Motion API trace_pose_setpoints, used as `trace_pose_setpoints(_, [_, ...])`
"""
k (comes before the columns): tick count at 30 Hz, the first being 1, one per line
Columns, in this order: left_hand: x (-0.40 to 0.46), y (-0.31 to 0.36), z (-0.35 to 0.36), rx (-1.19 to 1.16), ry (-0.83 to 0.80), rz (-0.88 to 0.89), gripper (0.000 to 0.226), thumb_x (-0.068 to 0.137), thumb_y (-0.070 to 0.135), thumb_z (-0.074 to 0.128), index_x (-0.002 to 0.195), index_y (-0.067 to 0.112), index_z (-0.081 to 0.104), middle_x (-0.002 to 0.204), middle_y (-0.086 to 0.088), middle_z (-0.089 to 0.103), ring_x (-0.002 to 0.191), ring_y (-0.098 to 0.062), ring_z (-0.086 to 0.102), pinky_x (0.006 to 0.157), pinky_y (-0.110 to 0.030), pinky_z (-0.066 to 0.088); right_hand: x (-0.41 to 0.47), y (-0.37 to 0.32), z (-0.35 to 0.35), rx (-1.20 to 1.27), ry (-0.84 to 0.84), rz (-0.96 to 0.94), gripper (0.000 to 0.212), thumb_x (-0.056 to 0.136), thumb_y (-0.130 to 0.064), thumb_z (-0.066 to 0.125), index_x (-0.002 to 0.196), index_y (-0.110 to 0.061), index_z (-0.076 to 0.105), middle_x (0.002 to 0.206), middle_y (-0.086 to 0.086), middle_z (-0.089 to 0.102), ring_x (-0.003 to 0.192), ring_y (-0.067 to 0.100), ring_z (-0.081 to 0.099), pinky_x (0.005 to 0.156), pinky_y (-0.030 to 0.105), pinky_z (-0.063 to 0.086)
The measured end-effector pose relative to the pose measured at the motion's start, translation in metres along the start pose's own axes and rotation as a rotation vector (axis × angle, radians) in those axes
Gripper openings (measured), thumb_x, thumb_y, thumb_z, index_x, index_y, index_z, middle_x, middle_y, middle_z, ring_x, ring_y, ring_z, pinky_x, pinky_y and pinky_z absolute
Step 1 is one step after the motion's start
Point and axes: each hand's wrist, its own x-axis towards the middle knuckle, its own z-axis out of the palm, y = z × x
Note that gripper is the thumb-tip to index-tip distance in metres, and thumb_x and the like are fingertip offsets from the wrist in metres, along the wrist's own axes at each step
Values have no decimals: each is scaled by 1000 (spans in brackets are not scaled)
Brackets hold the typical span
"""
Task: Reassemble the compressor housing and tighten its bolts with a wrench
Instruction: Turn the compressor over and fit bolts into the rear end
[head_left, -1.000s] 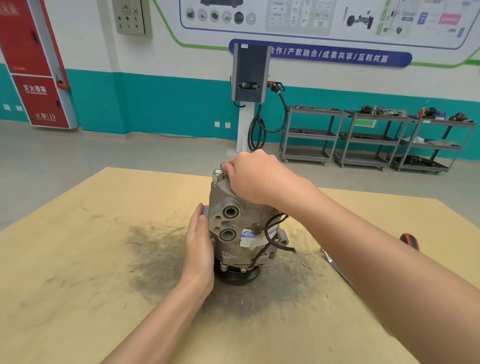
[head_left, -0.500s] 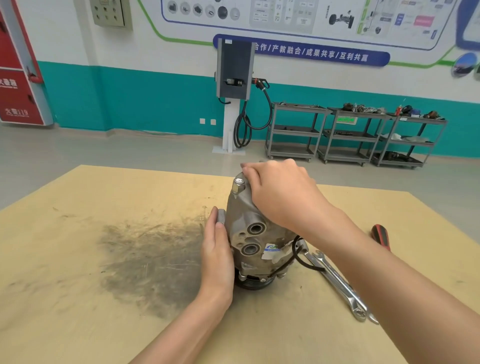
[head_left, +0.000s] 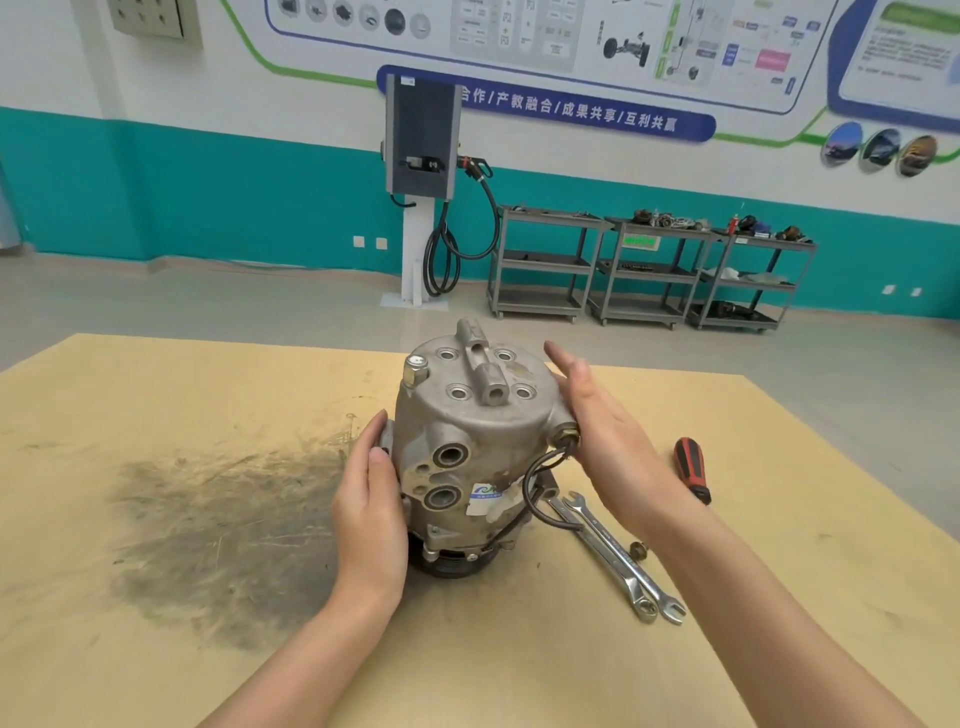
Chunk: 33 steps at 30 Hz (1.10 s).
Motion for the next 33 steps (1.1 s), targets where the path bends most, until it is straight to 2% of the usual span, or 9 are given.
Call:
trace_pose_setpoints(5, [0,4,-19,113,-121,31,38,105,23,44,142,23,49,140,13,55,131,-2,48,113,-38,38,9,39,-37,-100,286,48,38,103,-41,33,124,-25,60,117,-4,67,105,5,62,89,28,47])
trace_pose_setpoints(7, [-5,6,-28,133,-202,52,41,100,32,44,141,35,46,140,27,50,131,10,42,111,-22,35,5,62,-52,-271,316,69,26,102,-25,42,107,-22,67,96,-4,72,91,6,66,79,22,49])
trace_pose_setpoints(10, [-15,7,-33,180,-346,43,47,90,46,37,135,54,27,131,57,31,126,32,22,93,8,23,-7,94,-63,-591,295,75,18,98,-19,52,99,-24,70,85,-11,69,83,2,62,69,15,42])
trace_pose_setpoints(13, [-19,4,-31,180,-364,56,48,91,41,34,136,52,21,131,59,25,124,36,17,90,11,18,-16,115,-67,-862,213,140,17,95,-29,56,106,-24,69,92,-5,63,96,17,55,79,29,38])
trace_pose_setpoints(15, [-18,0,-28,153,-342,63,48,92,37,34,138,48,24,136,51,28,125,33,20,91,10,21,-20,122,-68,-1028,127,252,30,94,-42,56,116,-26,65,101,-3,54,108,21,47,89,34,39])
trace_pose_setpoints(19, [-13,-5,-29,140,-328,39,52,92,41,34,144,41,27,143,38,31,125,31,26,89,9,25,-23,124,-63,-1227,86,287,35,93,-49,53,116,-25,65,107,-3,47,111,21,40,89,31,37])
trace_pose_setpoints(27, [-10,-10,-33,96,-313,59,52,91,42,39,143,41,35,142,41,38,131,23,29,92,7,27,-22,121,-53,-1292,192,198,18,100,-38,45,107,-27,58,103,-9,57,101,17,46,80,29,30])
trace_pose_setpoints(30, [-14,-10,-37,106,-312,80,53,93,40,40,145,37,35,141,43,38,133,21,28,96,5,26,-23,117,-48,-1088,333,96,13,98,-32,51,98,-22,58,80,-9,63,79,21,51,73,32,30])
trace_pose_setpoints(33, [-17,-11,-42,116,-308,88,52,93,38,40,145,37,34,143,41,36,137,18,26,102,2,24,-19,95,-46,-741,419,1,6,93,-27,61,92,-21,63,67,-5,66,71,23,60,66,35,45])
